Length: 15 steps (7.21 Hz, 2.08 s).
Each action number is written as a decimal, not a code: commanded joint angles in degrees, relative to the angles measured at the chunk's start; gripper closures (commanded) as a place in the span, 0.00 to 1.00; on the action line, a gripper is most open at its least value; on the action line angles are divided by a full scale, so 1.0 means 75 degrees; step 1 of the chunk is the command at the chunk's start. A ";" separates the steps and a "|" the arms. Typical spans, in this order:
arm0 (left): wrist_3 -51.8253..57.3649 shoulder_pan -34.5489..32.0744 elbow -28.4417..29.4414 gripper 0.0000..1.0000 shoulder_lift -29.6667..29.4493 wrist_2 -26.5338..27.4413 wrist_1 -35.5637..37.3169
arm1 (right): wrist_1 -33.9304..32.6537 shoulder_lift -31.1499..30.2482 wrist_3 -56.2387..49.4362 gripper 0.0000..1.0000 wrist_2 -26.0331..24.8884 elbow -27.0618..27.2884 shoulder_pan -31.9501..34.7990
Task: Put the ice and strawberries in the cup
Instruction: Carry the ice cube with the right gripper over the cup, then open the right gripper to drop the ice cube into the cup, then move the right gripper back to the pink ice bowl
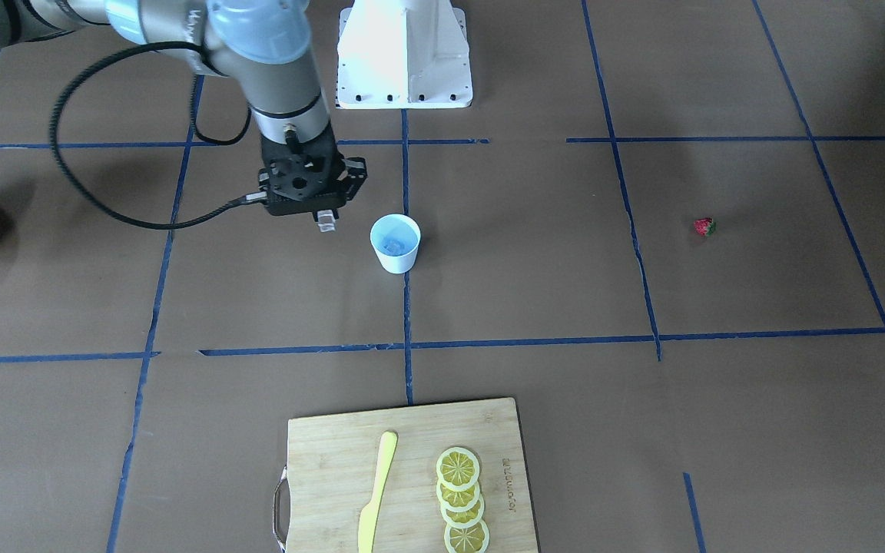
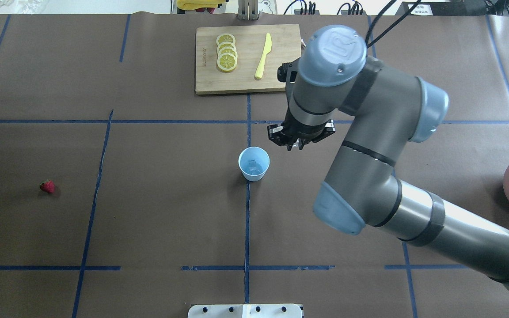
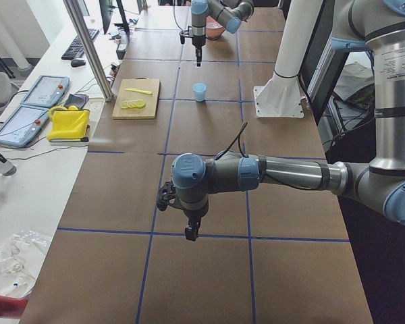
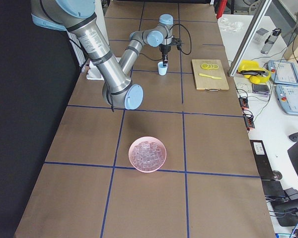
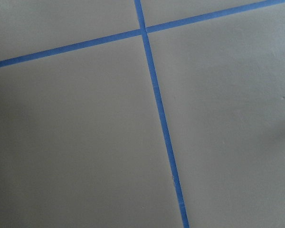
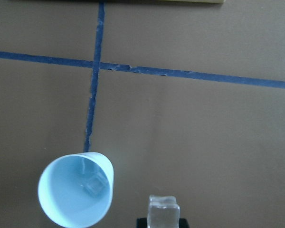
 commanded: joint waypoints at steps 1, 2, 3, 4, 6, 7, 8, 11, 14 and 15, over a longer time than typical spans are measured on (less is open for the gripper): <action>0.0000 0.0000 0.0020 0.00 0.0008 0.0000 0.0000 | 0.0200 0.0729 0.0921 1.00 -0.0637 -0.0900 -0.0654; 0.0000 0.0000 0.0032 0.00 0.0009 0.0000 0.0000 | 0.0365 0.0731 0.1110 1.00 -0.0790 -0.0927 -0.0807; 0.0000 0.0000 0.0043 0.00 -0.0003 0.0000 0.0000 | 0.0355 0.0720 0.1112 1.00 -0.0803 -0.0927 -0.0867; 0.0000 0.0000 0.0043 0.00 0.0008 0.0000 0.0000 | 0.0355 0.0731 0.1112 0.99 -0.0849 -0.0938 -0.0867; 0.0000 0.0000 0.0043 0.00 0.0009 0.0000 0.0000 | 0.0366 0.0697 0.1112 0.26 -0.0943 -0.0939 -0.0867; 0.0000 0.0000 0.0032 0.00 -0.0003 0.0000 0.0000 | 0.0366 0.0719 0.1112 0.14 -0.0978 -0.0939 -0.0856; 0.0000 0.0000 0.0032 0.00 -0.0003 0.0000 0.0000 | 0.0355 0.0720 0.1112 0.11 -0.0979 -0.0939 -0.0856; 0.0000 0.0000 -0.0003 0.00 -0.0003 0.0000 0.0000 | 0.0366 0.0685 0.0938 0.01 -0.0874 -0.0857 -0.0542; -0.0047 0.0012 -0.0038 0.00 -0.0073 0.0012 0.0012 | 0.0343 -0.0539 -0.0731 0.01 0.0364 0.0169 0.1059; -0.0082 0.0012 -0.0108 0.00 -0.0074 0.0012 0.0000 | 0.0331 -0.1230 -0.1784 0.01 0.0775 0.0592 0.1774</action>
